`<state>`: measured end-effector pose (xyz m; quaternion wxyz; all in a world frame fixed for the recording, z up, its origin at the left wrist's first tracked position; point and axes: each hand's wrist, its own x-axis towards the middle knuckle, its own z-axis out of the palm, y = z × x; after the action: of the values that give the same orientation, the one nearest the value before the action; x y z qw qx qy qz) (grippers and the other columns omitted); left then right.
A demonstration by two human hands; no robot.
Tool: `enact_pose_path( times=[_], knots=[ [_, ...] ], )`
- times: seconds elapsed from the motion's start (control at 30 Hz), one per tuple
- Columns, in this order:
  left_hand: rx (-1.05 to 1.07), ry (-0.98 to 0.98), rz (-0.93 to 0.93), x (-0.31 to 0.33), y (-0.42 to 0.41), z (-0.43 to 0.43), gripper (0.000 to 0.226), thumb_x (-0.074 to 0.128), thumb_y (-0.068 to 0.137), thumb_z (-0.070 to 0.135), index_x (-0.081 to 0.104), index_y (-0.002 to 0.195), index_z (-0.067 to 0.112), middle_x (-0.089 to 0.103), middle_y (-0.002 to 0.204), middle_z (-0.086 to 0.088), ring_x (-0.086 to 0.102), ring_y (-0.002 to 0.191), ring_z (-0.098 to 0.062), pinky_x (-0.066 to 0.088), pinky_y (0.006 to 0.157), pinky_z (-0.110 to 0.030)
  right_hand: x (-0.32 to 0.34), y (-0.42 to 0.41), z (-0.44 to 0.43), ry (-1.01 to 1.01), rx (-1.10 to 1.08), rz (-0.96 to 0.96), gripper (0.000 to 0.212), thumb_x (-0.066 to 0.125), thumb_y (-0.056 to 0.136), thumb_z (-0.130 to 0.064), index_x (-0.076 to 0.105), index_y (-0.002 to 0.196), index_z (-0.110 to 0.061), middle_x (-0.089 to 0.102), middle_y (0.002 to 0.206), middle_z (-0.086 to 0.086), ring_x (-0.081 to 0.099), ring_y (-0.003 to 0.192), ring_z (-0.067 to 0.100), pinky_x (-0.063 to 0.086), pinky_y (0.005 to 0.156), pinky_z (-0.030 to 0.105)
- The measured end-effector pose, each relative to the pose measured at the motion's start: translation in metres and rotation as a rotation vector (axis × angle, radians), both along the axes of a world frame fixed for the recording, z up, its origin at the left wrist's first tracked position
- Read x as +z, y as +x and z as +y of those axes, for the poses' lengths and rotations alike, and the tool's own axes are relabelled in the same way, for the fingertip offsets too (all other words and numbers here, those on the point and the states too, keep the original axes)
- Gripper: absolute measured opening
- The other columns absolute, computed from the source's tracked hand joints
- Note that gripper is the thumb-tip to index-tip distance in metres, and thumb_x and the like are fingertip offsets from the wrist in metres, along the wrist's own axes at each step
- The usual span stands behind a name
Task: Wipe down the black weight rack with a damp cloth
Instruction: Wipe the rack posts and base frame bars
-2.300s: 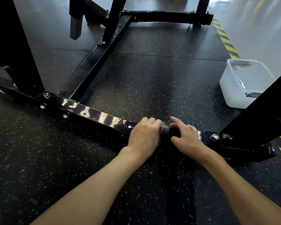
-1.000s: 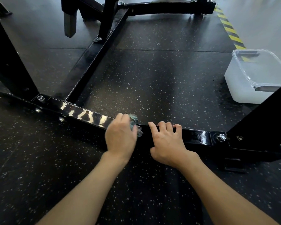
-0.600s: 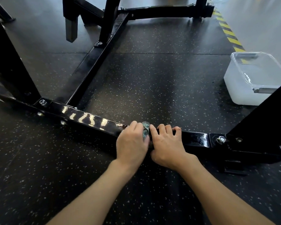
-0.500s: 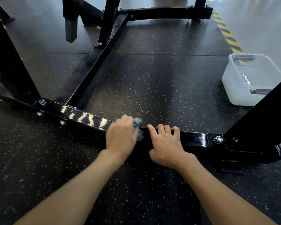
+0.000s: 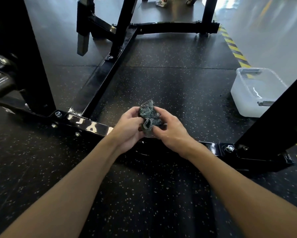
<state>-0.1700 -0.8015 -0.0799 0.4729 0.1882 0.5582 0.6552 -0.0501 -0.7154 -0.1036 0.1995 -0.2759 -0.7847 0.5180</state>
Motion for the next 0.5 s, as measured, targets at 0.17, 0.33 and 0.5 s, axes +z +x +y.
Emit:
enact_pose_path(
  times=[0.17,0.33,0.5],
  knots=[
    [-0.012,-0.130,0.429,0.007,0.004,-0.003,0.031,0.050,0.093,-0.009,0.063,0.109,0.014,0.071,0.103,-0.022,0.071,0.080,-0.027,0.062,0.068,-0.050,0.013,-0.008,-0.004,0.308,-0.223,-0.076,0.035,0.071,0.081,-0.013,0.066,0.115,-0.018,0.066,0.104,0.001,0.062,0.093,0.017,0.049,0.086,0.028],
    [-0.227,-0.047,0.320,0.010,0.016,-0.014,0.023,0.055,0.101,0.015,0.062,0.119,0.000,0.071,0.096,-0.010,0.068,0.086,-0.020,0.061,0.081,-0.042,0.012,-0.001,-0.017,0.283,-0.260,-0.040,0.029,0.071,0.078,-0.002,0.062,0.102,-0.014,0.064,0.091,0.001,0.060,0.078,0.014,0.044,0.063,0.015],
    [-0.122,-0.297,0.867,-0.020,0.013,-0.015,0.028,0.066,0.094,0.024,0.059,0.118,0.014,0.056,0.119,-0.005,0.062,0.095,-0.013,0.050,0.092,-0.026,0.000,0.006,-0.023,-0.125,0.067,0.033,0.080,0.053,0.078,0.019,0.030,0.142,-0.024,0.066,0.110,-0.001,0.067,0.099,0.013,0.055,0.090,0.024]
  ],
)
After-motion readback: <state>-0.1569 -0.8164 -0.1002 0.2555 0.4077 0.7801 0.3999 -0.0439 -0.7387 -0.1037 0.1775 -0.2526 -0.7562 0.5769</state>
